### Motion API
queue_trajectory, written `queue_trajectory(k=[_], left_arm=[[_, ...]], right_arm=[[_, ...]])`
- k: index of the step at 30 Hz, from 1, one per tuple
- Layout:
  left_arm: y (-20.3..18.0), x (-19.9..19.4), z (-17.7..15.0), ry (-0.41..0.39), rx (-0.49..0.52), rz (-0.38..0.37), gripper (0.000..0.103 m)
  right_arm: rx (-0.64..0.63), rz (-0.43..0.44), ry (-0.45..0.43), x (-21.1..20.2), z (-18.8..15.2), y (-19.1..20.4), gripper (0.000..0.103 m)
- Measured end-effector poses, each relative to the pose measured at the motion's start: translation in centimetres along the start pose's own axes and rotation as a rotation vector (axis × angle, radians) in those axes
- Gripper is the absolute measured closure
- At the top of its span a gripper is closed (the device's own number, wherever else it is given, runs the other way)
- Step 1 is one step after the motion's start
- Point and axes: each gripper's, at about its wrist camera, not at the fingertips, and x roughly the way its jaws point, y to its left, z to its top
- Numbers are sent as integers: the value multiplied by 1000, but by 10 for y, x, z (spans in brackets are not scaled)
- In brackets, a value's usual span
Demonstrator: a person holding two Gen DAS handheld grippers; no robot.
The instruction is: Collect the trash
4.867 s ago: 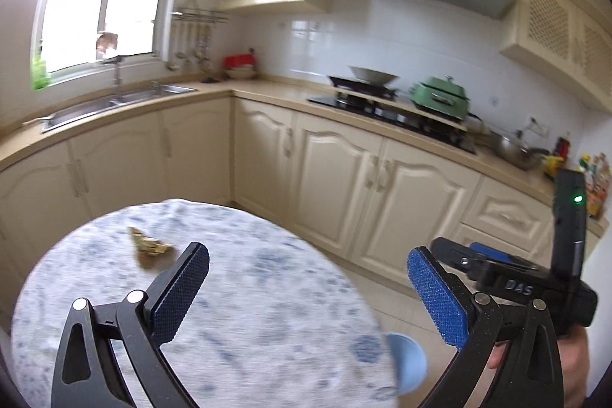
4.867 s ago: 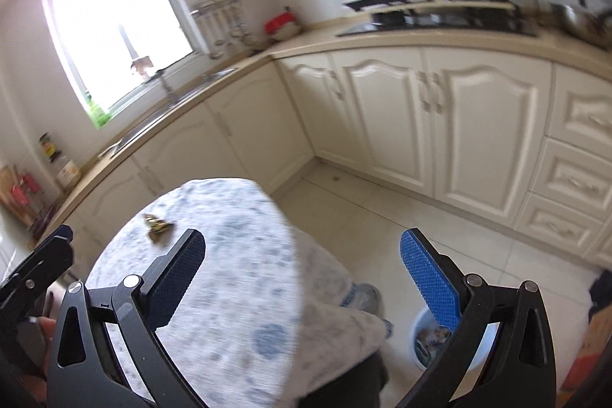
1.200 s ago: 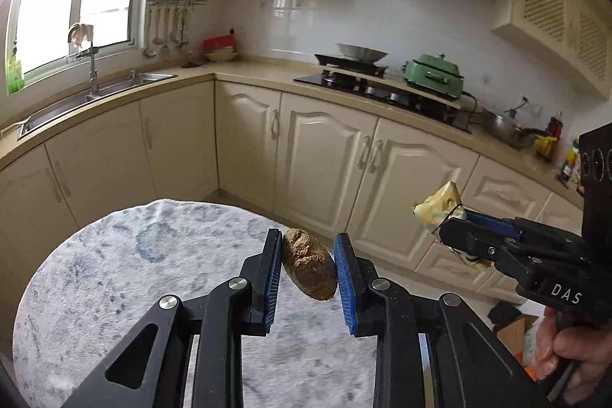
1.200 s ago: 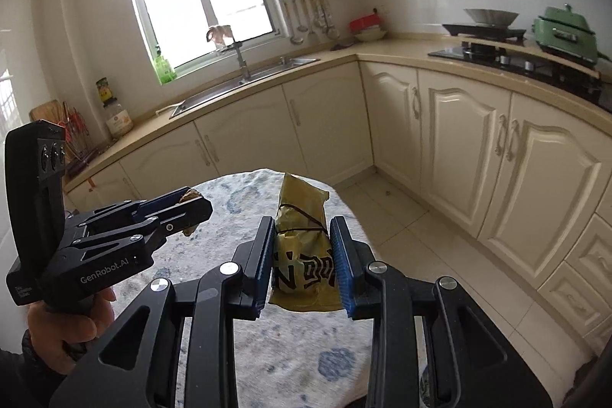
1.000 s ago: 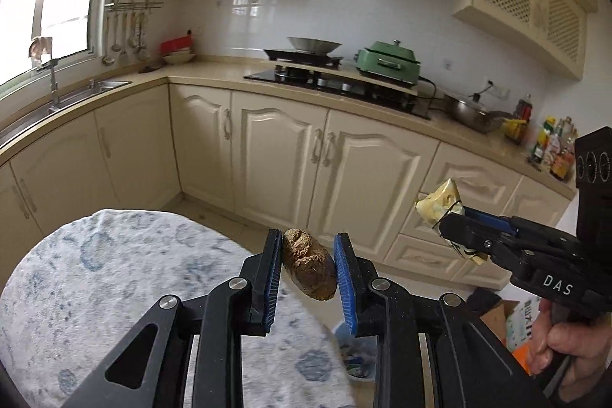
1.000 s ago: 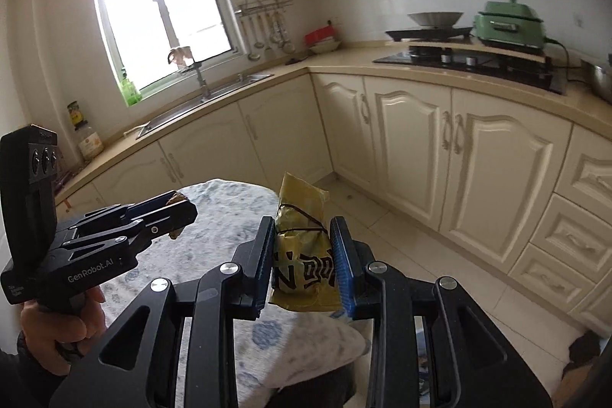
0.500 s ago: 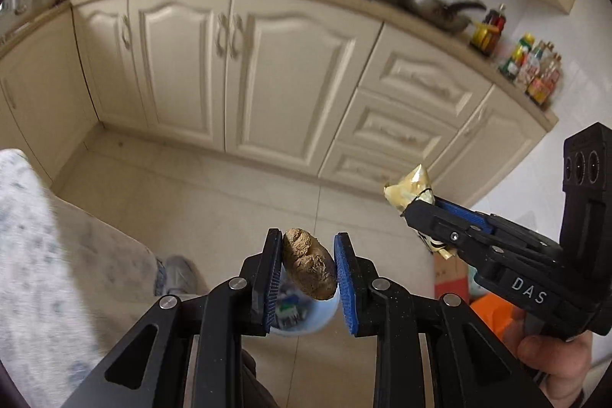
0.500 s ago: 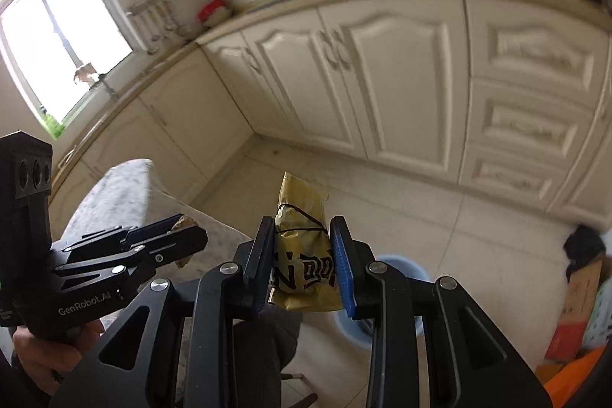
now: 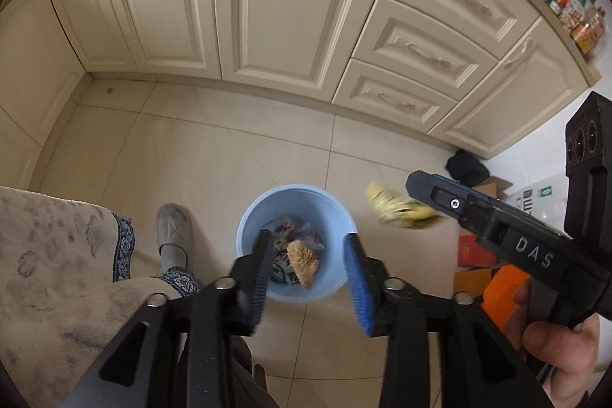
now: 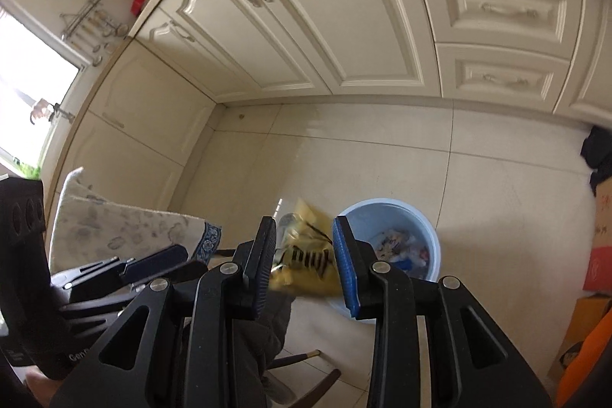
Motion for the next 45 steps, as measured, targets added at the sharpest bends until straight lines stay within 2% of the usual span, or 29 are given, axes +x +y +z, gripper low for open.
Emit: queue_trajectory(k=[1, 2, 3, 5, 7, 9, 12, 16, 22, 26, 33, 39, 45], left_arm=[[-2, 6, 4, -5, -2, 8, 46], [-2, 11, 11, -13, -2, 17, 33], [-4, 13, 13, -20, -1, 31, 24], [-8, 8, 11, -42, 3, 61, 16], [-15, -5, -1, -68, 6, 81, 9], [-22, -20, -7, -105, 8, 98, 4], [-28, -48, -20, -168, 11, 121, 1], [-32, -96, -44, -257, -7, 121, 1], [-12, -194, -104, -415, -43, 132, 1], [12, -265, -160, -527, -88, 165, 1], [38, -369, -268, -712, -186, 300, 1], [45, -436, -371, -827, -262, 399, 1], [35, -472, -461, -885, -329, 504, 1]], right_arm=[[7, 0, -1, 1, 1, -2, 63], [15, -3, -6, 1, 1, -5, 58], [22, -5, -10, 0, 1, -8, 47], [31, -11, -19, -4, 0, -9, 38], [43, -24, -33, -9, -2, -10, 11], [58, -41, -53, -16, -5, -10, 0], [74, -74, -64, -25, -7, -4, 0], [58, -67, -87, -40, -7, 16, 0], [-29, -27, -151, -76, -11, 78, 0], [-112, 19, -205, -107, -20, 134, 0], [-295, 100, -281, -152, -49, 247, 0], [-451, 161, -343, -182, -90, 340, 0], [-578, 182, -390, -202, -135, 410, 0]])
